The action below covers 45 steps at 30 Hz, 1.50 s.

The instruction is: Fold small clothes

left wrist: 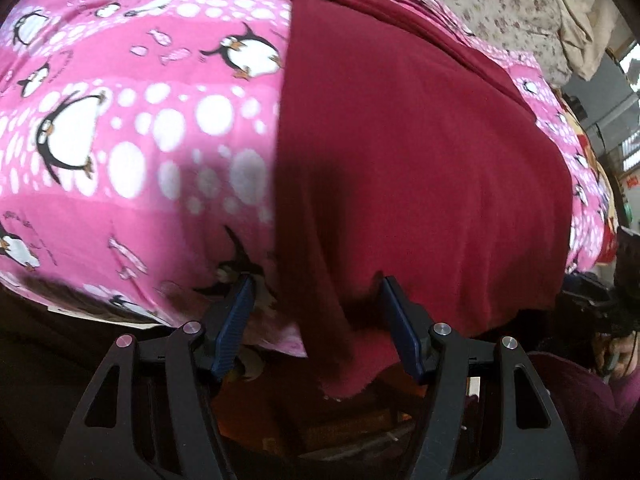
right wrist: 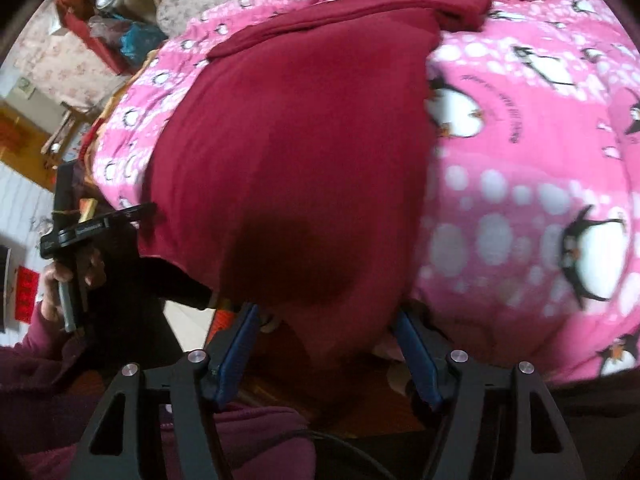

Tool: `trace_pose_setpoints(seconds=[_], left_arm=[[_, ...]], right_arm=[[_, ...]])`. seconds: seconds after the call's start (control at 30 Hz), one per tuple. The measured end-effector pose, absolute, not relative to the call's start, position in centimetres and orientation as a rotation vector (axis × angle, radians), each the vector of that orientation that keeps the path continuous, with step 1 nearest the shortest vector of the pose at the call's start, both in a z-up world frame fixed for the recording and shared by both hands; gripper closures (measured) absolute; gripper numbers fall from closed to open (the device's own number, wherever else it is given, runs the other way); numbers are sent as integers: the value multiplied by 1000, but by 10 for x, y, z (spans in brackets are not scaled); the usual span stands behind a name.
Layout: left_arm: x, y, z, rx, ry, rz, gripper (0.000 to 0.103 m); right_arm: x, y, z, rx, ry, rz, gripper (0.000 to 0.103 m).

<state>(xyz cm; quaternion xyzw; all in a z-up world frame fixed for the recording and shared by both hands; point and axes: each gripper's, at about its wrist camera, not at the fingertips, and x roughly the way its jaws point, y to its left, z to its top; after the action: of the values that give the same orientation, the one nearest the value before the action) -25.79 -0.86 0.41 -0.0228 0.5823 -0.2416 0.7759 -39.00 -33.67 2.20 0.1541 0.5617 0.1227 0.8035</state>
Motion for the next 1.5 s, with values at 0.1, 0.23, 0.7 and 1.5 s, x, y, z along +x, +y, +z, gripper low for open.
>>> trace_pose_setpoints(seconds=[0.1,0.23,0.7,1.5], left_arm=[[-258,-9,0,-61,1275,-540,39],[-256,-8,-7,-87,1300,-532,39],[-272,4,14,-103,1243,-626,96],[-153,-3,143,-197,904,-621,96]], right_arm=[[-388,-331,25,317,1186,279,44],[-386,-333,24,313,1183,275,44],[-382,-334,25,414,1164,352,92],[-306,-381,134,676,690,396,94]])
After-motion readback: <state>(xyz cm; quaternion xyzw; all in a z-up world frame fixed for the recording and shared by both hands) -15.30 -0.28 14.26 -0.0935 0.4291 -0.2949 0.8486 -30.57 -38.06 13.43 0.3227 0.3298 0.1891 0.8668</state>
